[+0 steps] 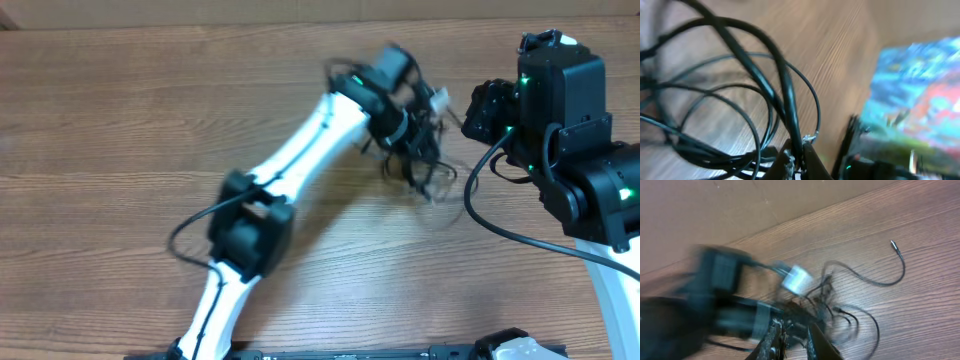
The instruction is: Untangle cables
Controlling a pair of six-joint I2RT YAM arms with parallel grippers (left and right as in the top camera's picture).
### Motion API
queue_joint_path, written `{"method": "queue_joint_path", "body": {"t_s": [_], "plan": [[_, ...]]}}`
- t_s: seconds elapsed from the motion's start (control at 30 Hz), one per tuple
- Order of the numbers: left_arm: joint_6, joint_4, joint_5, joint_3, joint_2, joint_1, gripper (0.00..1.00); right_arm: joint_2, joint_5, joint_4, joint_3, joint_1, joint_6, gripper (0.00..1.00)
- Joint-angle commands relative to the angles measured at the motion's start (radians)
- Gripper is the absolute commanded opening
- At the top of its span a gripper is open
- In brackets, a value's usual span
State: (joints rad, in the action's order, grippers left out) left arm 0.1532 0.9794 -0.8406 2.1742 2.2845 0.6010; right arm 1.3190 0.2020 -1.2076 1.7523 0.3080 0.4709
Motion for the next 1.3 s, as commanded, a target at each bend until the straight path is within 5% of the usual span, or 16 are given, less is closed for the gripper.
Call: {"method": "queue_joint_path", "body": {"t_s": [0.0,0.1,0.23,0.27,0.6,0.8,0.93,1.27], "plan": [[0.055,0.003,-0.057,0.072,-0.191,-0.075,0.04,0.013,-0.013,0.006,0.008,-0.003,0.003,0.16],[0.066,0.005,-0.047,0.072,-0.254,-0.128,0.04,0.028,-0.101,0.024,0.008,-0.003,0.002,0.28],[0.111,0.016,-0.047,0.072,-0.308,-0.182,0.04,0.057,-0.195,0.052,0.008,-0.003,0.003,0.69],[0.122,0.016,-0.047,0.072,-0.317,-0.191,0.04,0.066,-0.226,0.061,0.008,-0.002,0.002,0.72],[0.300,-0.041,-0.141,0.072,-0.337,-0.236,0.04,0.221,-0.611,0.195,0.008,0.000,-0.204,0.73],[0.443,-0.119,-0.196,0.072,-0.337,-0.283,0.04,0.275,-0.626,0.209,0.008,0.000,-0.245,0.73],[0.491,-0.168,-0.243,0.072,-0.337,-0.323,0.04,0.281,-0.626,0.216,0.008,0.000,-0.245,0.63],[0.490,-0.183,-0.330,0.072,-0.337,-0.393,0.04,0.281,-0.623,0.238,0.008,0.000,-0.244,0.64]]}}
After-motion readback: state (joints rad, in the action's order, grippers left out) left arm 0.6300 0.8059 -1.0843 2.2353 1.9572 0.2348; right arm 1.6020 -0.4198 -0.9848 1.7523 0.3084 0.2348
